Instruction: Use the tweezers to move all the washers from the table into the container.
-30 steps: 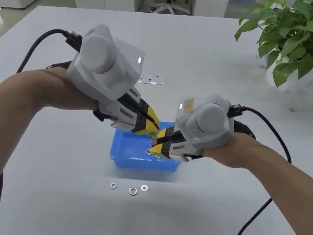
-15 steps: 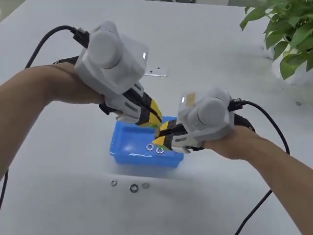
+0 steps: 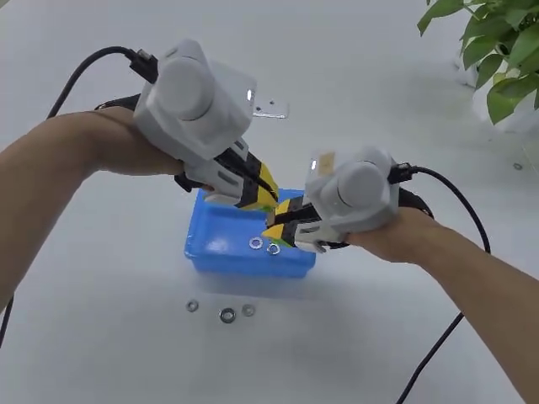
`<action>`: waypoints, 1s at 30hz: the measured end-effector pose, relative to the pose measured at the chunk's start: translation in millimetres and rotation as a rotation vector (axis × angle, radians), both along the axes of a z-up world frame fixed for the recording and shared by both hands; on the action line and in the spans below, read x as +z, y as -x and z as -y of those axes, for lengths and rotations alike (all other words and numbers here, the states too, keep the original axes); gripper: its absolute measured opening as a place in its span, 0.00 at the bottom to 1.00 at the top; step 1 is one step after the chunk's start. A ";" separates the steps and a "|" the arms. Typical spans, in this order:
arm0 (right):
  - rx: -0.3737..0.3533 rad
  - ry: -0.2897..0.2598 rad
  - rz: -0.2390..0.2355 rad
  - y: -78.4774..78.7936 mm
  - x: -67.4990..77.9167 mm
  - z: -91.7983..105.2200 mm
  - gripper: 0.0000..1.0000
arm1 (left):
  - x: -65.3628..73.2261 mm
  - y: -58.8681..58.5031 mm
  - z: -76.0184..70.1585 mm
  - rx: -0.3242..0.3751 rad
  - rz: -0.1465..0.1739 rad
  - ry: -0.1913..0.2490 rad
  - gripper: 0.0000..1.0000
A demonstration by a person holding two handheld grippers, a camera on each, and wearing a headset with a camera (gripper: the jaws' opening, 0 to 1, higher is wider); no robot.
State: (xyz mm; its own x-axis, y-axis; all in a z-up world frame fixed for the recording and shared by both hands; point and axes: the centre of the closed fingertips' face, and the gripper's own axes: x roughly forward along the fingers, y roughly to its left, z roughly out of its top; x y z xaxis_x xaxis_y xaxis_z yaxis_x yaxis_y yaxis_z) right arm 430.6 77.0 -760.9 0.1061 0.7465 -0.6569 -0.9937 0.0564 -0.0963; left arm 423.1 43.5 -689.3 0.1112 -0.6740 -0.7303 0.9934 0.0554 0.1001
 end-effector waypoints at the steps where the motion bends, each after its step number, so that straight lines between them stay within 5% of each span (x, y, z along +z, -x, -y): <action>1: 0.001 0.001 0.000 -0.9 -1.3 -0.1 0.09 | -1.1 -0.6 -0.1 -0.001 0.000 -0.001 0.06; 30: 0.021 0.025 0.008 -9.1 -22.1 1.7 0.10 | -21.5 -9.2 0.1 0.010 -0.003 -0.014 0.06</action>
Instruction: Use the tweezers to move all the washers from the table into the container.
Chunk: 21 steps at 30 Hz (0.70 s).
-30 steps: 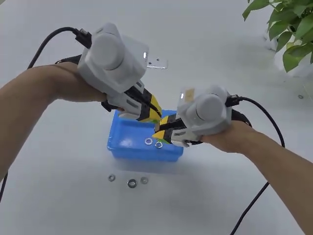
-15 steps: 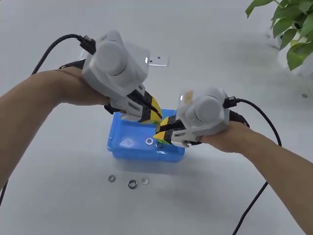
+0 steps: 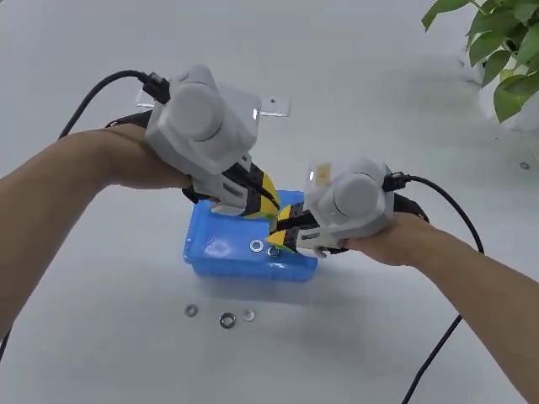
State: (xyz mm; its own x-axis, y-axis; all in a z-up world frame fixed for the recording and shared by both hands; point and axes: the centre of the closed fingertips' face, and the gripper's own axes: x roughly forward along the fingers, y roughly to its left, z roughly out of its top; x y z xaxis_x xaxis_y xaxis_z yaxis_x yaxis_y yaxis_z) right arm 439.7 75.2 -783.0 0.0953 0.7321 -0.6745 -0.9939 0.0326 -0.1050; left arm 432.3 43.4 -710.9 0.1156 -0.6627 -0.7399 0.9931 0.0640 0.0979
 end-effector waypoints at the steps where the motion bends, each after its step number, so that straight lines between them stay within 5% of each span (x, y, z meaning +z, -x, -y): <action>1: -0.001 0.001 0.003 -0.3 0.2 0.3 0.10 | 0.1 0.0 0.3 -0.001 0.001 0.000 0.06; 21: -0.003 -0.012 0.028 3.7 18.0 1.7 0.11 | 18.6 5.2 1.2 0.005 0.012 0.015 0.06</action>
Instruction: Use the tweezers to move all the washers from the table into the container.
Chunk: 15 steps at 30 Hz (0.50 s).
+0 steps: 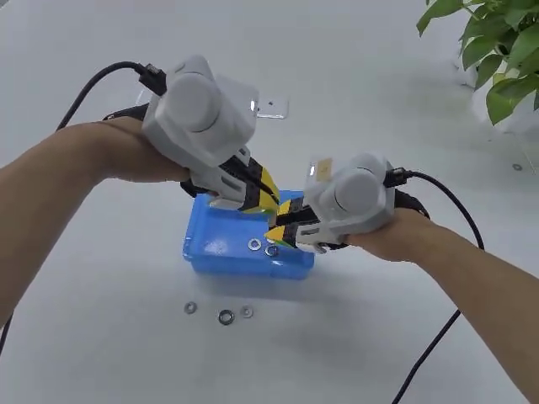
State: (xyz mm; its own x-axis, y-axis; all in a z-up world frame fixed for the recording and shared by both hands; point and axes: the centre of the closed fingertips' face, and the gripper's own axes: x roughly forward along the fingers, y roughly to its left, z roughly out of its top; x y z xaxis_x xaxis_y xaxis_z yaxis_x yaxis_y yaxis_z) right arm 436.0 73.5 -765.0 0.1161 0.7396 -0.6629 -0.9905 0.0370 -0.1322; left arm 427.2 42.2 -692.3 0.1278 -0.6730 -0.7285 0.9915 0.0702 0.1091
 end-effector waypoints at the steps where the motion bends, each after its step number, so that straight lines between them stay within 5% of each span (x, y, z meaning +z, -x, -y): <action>1: 0.000 -0.001 0.001 0.5 1.6 -0.2 0.11 | 1.5 0.7 -0.1 0.000 0.000 0.001 0.06; 15: 0.005 -0.028 0.014 19.1 26.0 -3.9 0.11 | 24.5 19.3 -2.7 0.001 -0.012 0.015 0.06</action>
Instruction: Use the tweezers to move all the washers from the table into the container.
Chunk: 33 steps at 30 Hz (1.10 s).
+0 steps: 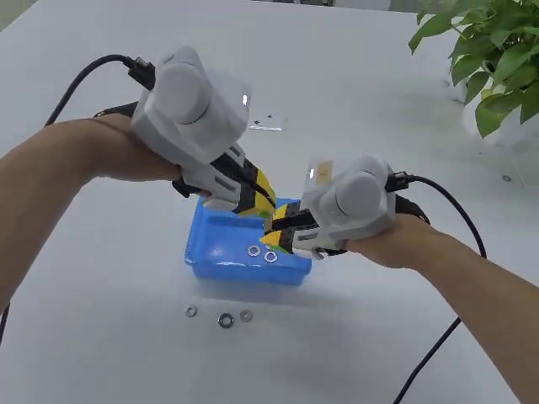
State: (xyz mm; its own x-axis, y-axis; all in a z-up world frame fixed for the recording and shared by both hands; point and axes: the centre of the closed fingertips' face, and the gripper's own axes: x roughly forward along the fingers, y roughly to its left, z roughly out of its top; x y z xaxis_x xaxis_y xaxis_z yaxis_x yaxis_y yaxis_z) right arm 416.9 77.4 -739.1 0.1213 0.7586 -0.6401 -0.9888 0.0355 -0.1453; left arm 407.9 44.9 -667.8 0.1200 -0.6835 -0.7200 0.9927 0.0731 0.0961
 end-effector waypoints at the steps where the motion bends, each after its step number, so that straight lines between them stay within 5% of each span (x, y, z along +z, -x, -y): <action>1: 0.002 0.000 0.002 1.4 1.1 -0.2 0.11 | 0.9 1.4 -0.2 -0.001 0.000 0.000 0.06; 12: 0.017 -0.018 0.007 25.2 12.2 -4.3 0.11 | 11.6 27.0 -4.3 -0.004 0.003 -0.010 0.05; 33: 0.043 -0.021 -0.025 57.4 -1.6 -9.3 0.11 | -2.5 56.6 -11.4 -0.010 -0.012 -0.030 0.05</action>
